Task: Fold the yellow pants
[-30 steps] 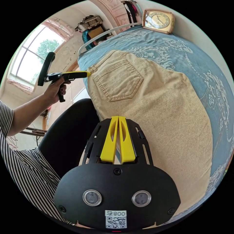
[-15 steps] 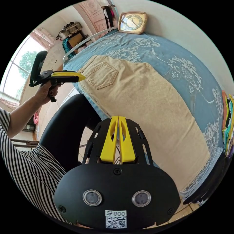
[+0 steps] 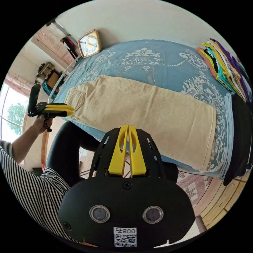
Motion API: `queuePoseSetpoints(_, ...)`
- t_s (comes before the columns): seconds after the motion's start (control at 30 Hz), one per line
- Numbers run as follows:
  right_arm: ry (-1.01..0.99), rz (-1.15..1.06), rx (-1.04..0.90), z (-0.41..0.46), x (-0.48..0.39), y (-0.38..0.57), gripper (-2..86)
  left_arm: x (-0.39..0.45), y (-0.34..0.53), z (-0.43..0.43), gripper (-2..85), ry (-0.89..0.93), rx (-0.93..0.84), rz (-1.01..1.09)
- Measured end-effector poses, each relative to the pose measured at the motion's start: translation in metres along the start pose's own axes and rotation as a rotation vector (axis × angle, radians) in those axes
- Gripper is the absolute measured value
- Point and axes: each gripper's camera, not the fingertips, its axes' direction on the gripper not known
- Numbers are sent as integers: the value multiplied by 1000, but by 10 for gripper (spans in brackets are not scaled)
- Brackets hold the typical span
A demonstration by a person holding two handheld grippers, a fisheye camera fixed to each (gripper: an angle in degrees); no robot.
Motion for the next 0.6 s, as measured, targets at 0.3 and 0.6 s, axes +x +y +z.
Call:
queuePoseSetpoints(0.3,55,500,205,-63,186,140,81,92,-215,143,112,63,-132,413)
queuePoseSetpoints(0.6,-160,669,261,-47,274,225,104,153,-362,276,123,-47,-286,596)
